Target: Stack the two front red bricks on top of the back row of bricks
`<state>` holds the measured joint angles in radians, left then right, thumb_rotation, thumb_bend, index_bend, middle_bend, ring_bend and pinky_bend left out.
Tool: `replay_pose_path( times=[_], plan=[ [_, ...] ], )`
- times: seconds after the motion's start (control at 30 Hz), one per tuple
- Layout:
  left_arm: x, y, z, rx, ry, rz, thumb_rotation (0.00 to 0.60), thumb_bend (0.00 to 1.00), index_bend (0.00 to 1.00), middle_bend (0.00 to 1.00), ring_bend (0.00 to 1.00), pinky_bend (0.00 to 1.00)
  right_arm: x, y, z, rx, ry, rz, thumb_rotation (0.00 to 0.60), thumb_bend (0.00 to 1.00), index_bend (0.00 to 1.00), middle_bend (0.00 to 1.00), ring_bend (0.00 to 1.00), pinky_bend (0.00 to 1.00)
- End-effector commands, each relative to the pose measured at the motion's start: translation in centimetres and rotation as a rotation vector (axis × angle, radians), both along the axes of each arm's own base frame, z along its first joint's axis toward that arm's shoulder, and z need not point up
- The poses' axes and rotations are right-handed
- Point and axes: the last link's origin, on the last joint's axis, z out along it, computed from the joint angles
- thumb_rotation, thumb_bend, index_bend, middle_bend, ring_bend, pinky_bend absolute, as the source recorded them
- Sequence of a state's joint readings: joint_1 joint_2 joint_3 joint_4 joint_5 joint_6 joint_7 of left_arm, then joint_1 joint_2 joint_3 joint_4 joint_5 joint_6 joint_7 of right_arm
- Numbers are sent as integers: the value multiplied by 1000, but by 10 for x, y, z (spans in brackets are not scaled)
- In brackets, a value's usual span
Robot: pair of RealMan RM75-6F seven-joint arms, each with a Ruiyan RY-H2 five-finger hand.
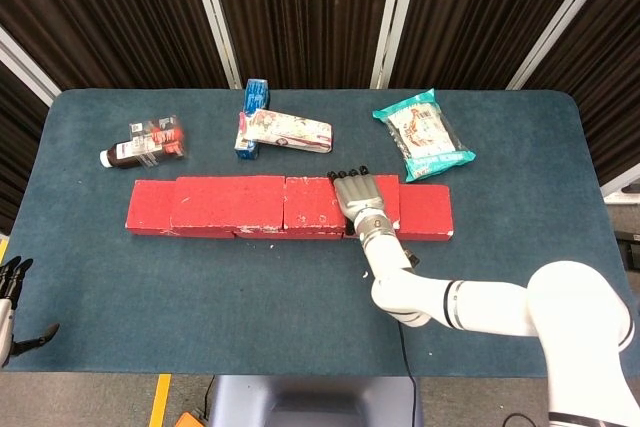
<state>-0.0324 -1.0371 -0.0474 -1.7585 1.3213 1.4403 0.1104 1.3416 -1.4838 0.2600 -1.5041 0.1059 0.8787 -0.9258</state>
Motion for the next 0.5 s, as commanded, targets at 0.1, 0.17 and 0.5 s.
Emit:
replay_pose_path(
  times=[0.1,0.17,0.5],
  plan=[
    [0,0,0,-1,0,2,600,180,0,0,0,36,-1,0,-2,1,8,-5,600,459,313,284,207,0],
    [0,0,0,-1,1,1,600,180,0,0,0,36,-1,-1,-2,1,6,-4,600,459,312,283,207,0],
    [0,0,1,0,2,1,600,180,0,0,0,37,1,1,-3,4,10,-10,600,458,282,283,165,0]
  ],
)
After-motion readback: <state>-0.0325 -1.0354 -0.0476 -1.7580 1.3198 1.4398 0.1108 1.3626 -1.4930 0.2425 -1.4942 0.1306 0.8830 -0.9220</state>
